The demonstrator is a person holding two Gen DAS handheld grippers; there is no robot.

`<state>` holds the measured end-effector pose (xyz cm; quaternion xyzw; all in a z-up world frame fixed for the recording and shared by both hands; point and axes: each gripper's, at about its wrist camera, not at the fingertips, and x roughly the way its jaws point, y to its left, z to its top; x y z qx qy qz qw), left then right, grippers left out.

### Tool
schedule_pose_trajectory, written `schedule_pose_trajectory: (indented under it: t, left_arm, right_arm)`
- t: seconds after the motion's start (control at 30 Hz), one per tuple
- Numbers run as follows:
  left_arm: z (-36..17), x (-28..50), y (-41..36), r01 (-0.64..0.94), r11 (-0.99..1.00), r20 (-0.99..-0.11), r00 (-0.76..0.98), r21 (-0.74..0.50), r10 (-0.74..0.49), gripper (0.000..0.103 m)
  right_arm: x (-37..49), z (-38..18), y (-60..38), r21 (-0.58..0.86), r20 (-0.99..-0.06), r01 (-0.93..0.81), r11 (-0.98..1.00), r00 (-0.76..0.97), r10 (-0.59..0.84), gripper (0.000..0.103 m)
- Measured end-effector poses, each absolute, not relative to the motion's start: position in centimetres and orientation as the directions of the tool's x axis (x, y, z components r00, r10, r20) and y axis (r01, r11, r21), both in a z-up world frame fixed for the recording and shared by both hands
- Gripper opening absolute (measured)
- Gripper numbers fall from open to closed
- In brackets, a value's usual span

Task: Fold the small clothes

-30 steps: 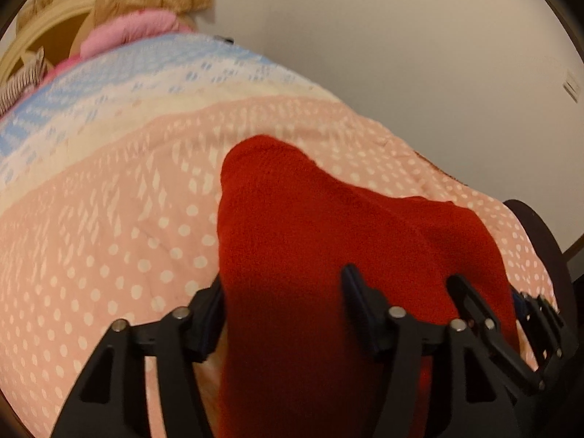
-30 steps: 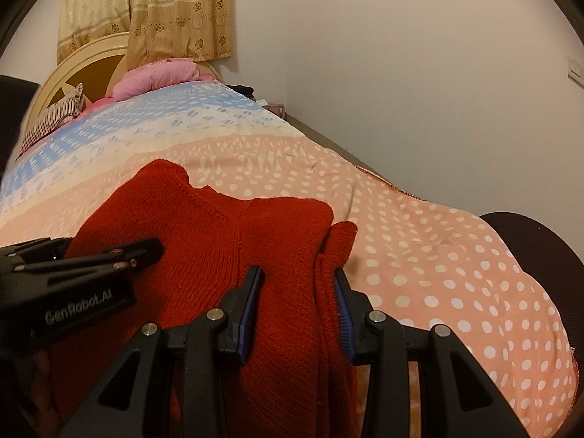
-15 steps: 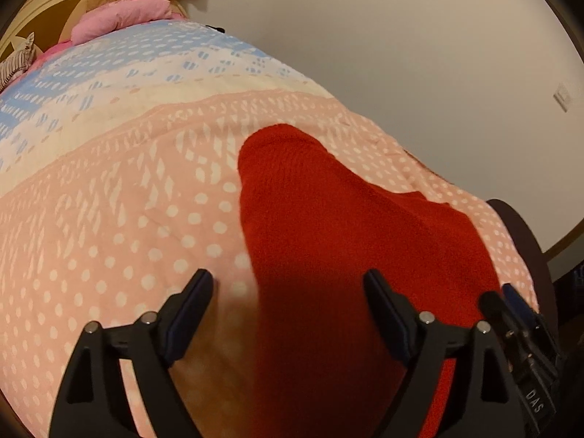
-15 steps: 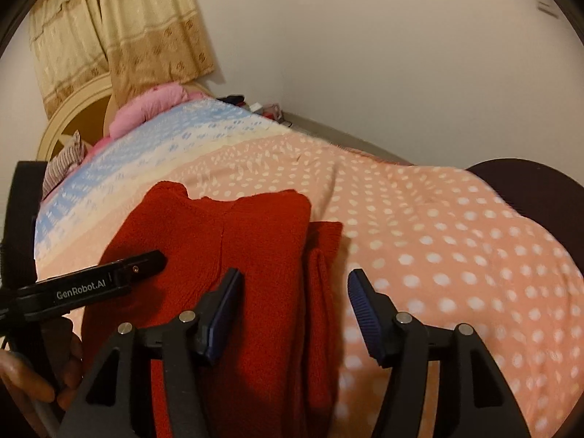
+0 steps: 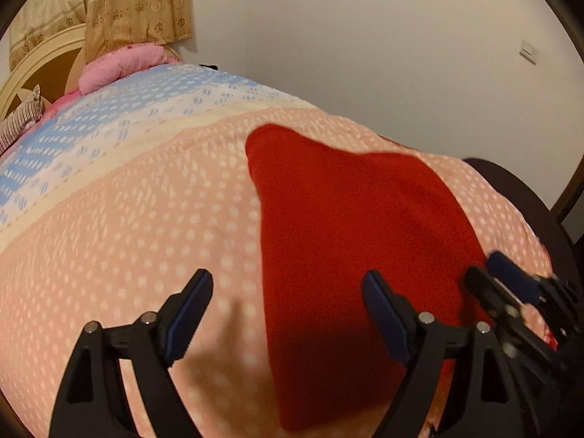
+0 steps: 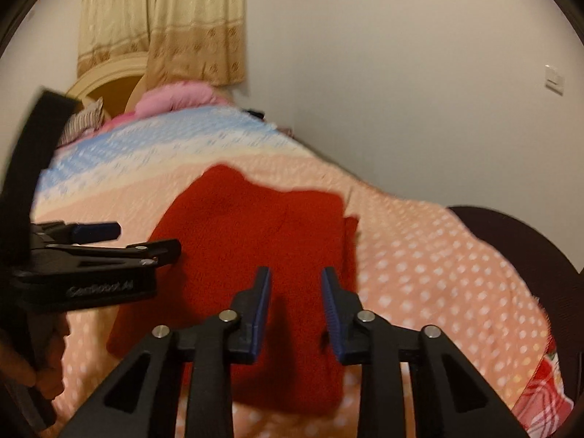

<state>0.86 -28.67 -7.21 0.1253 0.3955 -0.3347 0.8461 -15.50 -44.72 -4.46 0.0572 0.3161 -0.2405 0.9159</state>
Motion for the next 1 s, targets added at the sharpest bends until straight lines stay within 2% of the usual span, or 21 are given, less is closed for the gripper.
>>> schedule_pose_trajectory:
  t: [0.17, 0.5, 0.53, 0.6, 0.63, 0.67, 0.8, 1.0]
  left_arm:
    - [-8.9, -0.1, -28.6, 0.674, 0.738, -0.770, 0.460, -0.021, -0.442, 0.088]
    - [-8.5, -2.5, -26.0, 0.679, 0.734, -0.783, 0.454, -0.004, -0.425, 0.088]
    - [-8.4, -2.8, -25.5, 0.679, 0.734, -0.781, 0.459, 0.000, -0.424, 0.088]
    - [-7.9, -3.5, -24.6, 0.678, 0.735, -0.774, 0.468, 0.004, -0.428, 0.088]
    - [-7.5, -3.9, -24.1, 0.679, 0.734, -0.766, 0.477, 0.010, -0.430, 0.088]
    - [-7.2, -4.3, -23.7, 0.679, 0.734, -0.758, 0.487, 0.016, -0.434, 0.088]
    - [-5.1, -6.4, -22.0, 0.675, 0.735, -0.699, 0.558, 0.070, -0.447, 0.098]
    - [-1.6, -8.9, -19.8, 0.655, 0.748, -0.598, 0.642, 0.103, -0.480, 0.103]
  right_arm:
    - [-15.0, -6.7, -45.8, -0.024, -0.674, 0.516, 0.856, 0.624, -0.395, 0.028]
    - [-17.4, -6.9, -44.3, 0.015, -0.715, 0.538, 0.843, 0.595, -0.367, 0.028]
    - [-18.1, -6.7, -44.0, 0.018, -0.711, 0.541, 0.841, 0.598, -0.369, 0.031]
    - [-19.3, -6.0, -43.4, 0.020, -0.704, 0.545, 0.838, 0.603, -0.375, 0.043]
    - [-19.7, -5.7, -43.1, 0.023, -0.702, 0.545, 0.838, 0.605, -0.375, 0.054]
    - [-20.1, -5.3, -42.9, 0.025, -0.699, 0.544, 0.839, 0.609, -0.374, 0.060]
    - [-22.1, -3.3, -40.7, -0.007, -0.664, 0.529, 0.848, 0.632, -0.400, 0.062]
    - [-24.3, -0.3, -38.0, -0.011, -0.621, 0.529, 0.849, 0.662, -0.420, 0.064]
